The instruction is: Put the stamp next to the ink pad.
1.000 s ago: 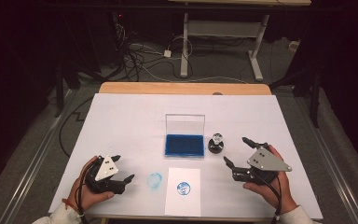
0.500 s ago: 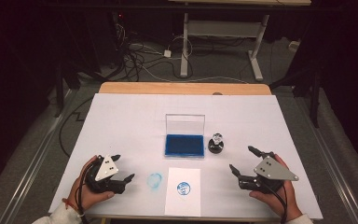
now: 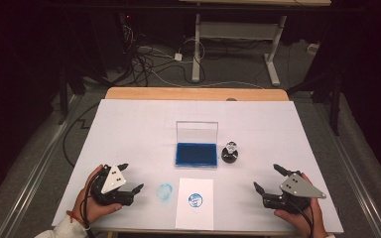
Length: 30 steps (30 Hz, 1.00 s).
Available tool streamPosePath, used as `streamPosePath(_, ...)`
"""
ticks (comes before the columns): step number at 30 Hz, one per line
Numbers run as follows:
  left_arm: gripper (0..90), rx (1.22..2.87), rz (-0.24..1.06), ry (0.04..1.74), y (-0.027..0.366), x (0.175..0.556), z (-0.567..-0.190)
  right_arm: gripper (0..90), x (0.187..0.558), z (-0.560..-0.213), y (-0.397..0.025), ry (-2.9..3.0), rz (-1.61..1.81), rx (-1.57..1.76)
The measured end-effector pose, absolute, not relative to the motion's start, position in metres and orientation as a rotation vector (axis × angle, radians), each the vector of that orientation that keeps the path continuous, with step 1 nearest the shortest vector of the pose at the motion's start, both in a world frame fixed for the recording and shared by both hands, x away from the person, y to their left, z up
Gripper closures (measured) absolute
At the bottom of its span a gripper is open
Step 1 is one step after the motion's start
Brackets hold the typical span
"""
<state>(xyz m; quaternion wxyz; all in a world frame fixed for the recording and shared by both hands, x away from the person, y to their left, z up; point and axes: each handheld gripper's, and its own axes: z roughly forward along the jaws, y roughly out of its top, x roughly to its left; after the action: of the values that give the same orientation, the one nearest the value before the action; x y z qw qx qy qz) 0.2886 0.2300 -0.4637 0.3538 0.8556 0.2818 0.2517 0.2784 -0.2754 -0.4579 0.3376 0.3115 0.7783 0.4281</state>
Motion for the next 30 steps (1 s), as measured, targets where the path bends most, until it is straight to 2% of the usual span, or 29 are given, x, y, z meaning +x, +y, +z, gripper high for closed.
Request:
streamPosePath(14,17.6,2.189,0.691,0.709,0.2298,0.2817,-0.4599,16.6,0.2747,-0.4565,-0.2684,2.041,1.129,0.774)
streamPosePath(30,17.7,2.201,0.676,0.714,0.2272,0.2855,-0.4619,16.5,0.2746,-0.4543,-0.2706,2.021,1.138,0.770)
